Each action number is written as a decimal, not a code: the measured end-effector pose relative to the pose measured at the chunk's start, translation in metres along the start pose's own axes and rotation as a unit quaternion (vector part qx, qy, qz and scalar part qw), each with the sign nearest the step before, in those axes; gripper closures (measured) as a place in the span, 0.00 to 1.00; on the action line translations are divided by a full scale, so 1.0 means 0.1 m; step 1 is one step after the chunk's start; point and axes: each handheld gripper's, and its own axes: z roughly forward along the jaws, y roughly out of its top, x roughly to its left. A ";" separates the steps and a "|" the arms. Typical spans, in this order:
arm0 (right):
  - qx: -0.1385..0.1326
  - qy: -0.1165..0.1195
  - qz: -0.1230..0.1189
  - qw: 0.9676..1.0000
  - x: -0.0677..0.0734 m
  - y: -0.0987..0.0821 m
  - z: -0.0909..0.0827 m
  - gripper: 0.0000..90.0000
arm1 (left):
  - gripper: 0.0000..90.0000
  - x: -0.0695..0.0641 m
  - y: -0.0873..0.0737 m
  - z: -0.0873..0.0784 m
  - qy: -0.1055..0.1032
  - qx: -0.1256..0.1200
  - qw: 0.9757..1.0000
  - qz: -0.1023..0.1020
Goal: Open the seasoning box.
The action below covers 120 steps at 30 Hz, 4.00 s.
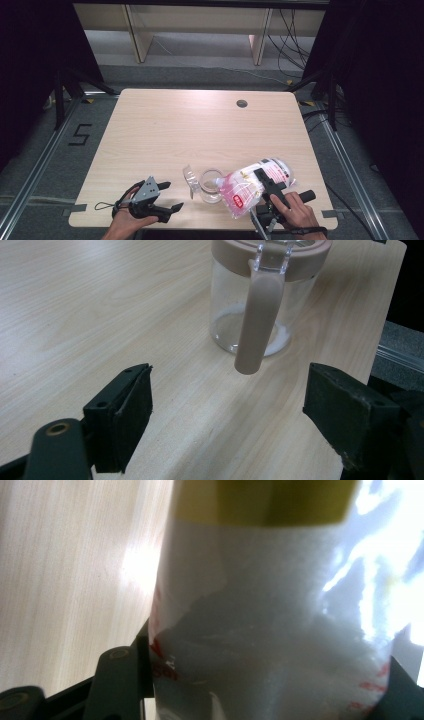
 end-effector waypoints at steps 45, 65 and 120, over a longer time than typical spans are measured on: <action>0.020 -0.021 -0.076 0.997 -0.08 0.03 0.02 0.49 | 0.21 -0.01 0.00 0.00 -0.006 0.000 1.000 0.003; 0.022 -0.015 -0.090 0.996 -0.11 0.05 0.03 0.50 | 0.21 -0.01 0.01 0.00 -0.005 0.002 1.000 0.007; 0.042 -0.005 -0.142 0.989 -0.19 0.09 0.01 0.53 | 0.21 0.01 0.01 0.01 -0.007 0.002 1.000 0.024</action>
